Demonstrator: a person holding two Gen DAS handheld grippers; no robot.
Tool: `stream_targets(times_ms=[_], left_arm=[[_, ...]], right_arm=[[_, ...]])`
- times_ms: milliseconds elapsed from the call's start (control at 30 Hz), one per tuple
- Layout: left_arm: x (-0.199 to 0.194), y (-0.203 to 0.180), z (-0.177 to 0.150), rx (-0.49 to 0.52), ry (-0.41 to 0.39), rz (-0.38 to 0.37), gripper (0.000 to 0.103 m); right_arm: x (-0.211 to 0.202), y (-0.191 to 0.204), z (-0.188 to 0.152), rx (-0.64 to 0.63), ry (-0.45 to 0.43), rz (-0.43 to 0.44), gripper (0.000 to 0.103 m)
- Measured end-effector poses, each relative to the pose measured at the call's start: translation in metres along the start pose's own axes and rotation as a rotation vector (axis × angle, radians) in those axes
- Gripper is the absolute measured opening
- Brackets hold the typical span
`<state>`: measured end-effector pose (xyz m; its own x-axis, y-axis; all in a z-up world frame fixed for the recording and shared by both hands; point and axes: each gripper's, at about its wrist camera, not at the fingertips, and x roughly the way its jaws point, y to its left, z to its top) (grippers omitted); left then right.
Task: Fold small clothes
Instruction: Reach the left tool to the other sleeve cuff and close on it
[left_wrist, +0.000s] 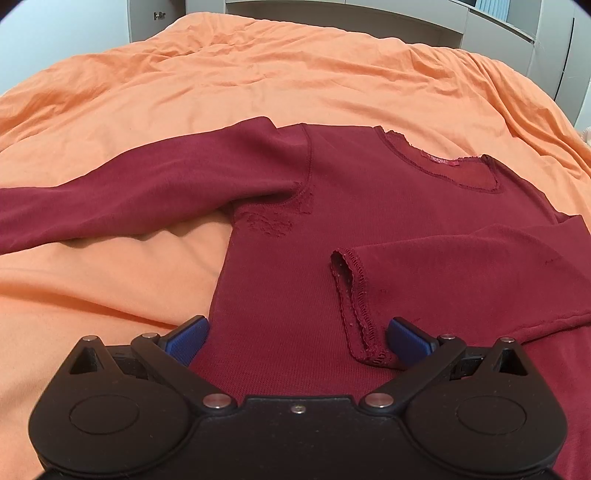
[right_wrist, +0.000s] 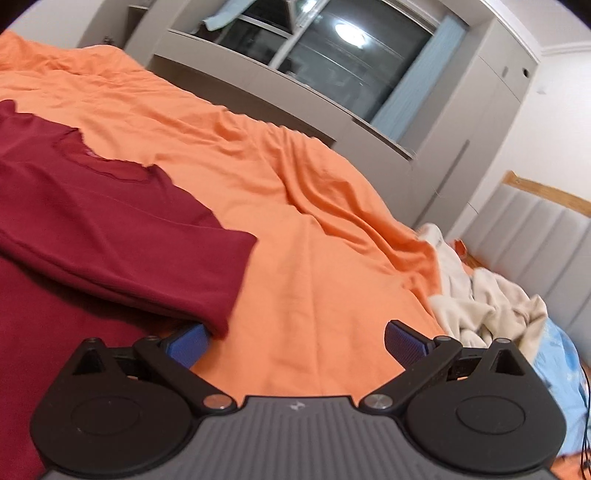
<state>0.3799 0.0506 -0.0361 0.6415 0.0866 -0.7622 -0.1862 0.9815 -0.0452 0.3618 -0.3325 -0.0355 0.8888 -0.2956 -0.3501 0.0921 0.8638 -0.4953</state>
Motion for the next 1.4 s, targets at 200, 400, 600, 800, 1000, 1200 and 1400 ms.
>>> stream_targets(times_ms=[200, 400, 600, 800, 1000, 1200, 1400], left_arm=[[0.0, -0.001, -0.001, 0.003, 0.001, 0.002, 0.103], [0.001, -0.002, -0.001, 0.005, 0.003, 0.004, 0.103], [0.002, -0.003, -0.002, 0.015, 0.001, 0.011, 0.103], [0.002, -0.003, -0.002, 0.016, 0.002, 0.011, 0.103], [0.002, -0.003, -0.002, 0.017, 0.004, 0.011, 0.103], [-0.009, 0.008, 0.003, -0.028, -0.001, -0.059, 0.102], [-0.04, 0.051, 0.013, -0.135, -0.045, -0.125, 0.102]], right_arm=[[0.009, -0.007, -0.006, 0.04, 0.063, -0.018, 0.103], [0.004, -0.002, -0.006, 0.017, 0.041, 0.068, 0.103], [0.01, 0.002, 0.004, 0.034, -0.031, 0.078, 0.103], [0.023, -0.016, 0.003, 0.162, 0.042, 0.038, 0.103], [0.025, -0.018, 0.0, 0.185, 0.101, 0.061, 0.103], [0.013, -0.013, 0.005, 0.137, 0.152, 0.122, 0.103], [-0.015, -0.017, 0.014, 0.106, 0.202, 0.197, 0.103]])
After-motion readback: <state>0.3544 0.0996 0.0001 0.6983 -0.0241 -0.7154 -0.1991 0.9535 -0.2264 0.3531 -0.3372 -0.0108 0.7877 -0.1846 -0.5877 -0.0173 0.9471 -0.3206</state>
